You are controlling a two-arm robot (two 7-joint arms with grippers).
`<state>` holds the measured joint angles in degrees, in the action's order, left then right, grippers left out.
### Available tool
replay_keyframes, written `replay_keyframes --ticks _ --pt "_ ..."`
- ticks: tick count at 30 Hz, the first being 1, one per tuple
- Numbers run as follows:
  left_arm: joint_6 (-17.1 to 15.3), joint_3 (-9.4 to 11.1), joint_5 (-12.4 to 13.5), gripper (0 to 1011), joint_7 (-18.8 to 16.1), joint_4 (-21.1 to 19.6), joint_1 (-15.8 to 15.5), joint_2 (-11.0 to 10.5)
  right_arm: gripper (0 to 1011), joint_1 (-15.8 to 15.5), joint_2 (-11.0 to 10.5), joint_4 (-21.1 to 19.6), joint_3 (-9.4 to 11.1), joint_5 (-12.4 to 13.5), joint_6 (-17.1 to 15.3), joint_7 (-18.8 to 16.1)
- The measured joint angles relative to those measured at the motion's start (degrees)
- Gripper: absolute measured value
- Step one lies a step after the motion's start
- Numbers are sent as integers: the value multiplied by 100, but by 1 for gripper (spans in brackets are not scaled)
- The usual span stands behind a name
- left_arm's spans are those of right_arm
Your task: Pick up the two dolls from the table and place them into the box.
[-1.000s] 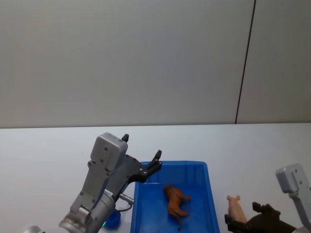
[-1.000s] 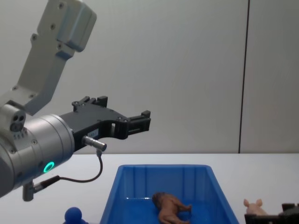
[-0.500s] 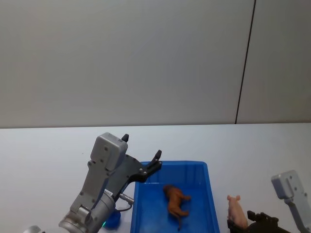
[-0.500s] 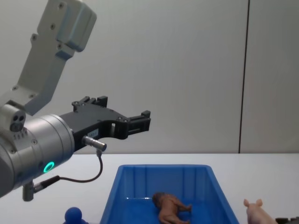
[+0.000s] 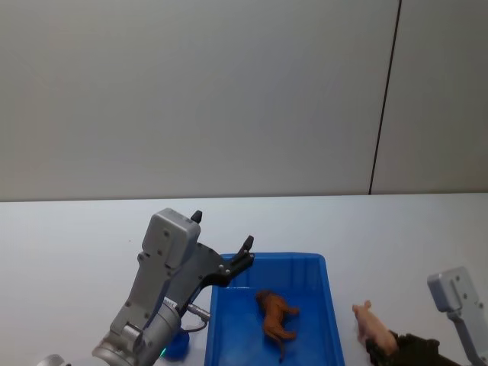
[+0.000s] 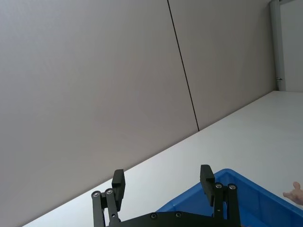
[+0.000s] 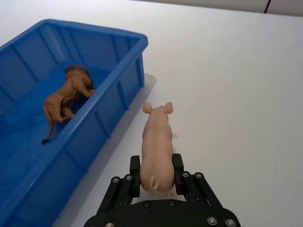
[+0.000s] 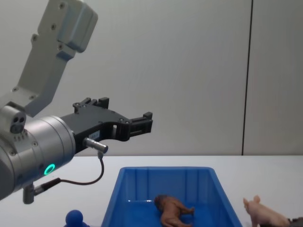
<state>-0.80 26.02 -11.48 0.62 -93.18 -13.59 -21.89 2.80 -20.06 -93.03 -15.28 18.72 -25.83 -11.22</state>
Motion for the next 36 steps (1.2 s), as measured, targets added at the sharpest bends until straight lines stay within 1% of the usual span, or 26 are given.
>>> replay_keyframes --ticks 11,17,20,26,32,33,35,36 --pt "0 0 0 1002 0 0 0 0 376 6 -2 -275 19 -177 275 163" --pt "0 0 0 1002 0 0 0 0 378 117 30 -451 23 -261 356 109" --pt "0 0 0 1002 0 0 0 0 376 259 87 -533 20 -298 362 -37" --pt "0 0 0 1001 0 0 0 0 376 512 218 -525 -22 -328 278 -308" --pt "0 0 0 1002 0 0 0 0 376 846 423 -274 -109 -377 81 -642" --pt "0 0 0 1001 0 0 0 0 376 846 423 -274 -109 -377 81 -642" --pt "0 0 0 1001 0 0 0 0 381 968 512 -123 -158 -403 14 -766" --pt "0 0 0 1002 0 0 0 0 393 968 512 -123 -158 -403 14 -766"
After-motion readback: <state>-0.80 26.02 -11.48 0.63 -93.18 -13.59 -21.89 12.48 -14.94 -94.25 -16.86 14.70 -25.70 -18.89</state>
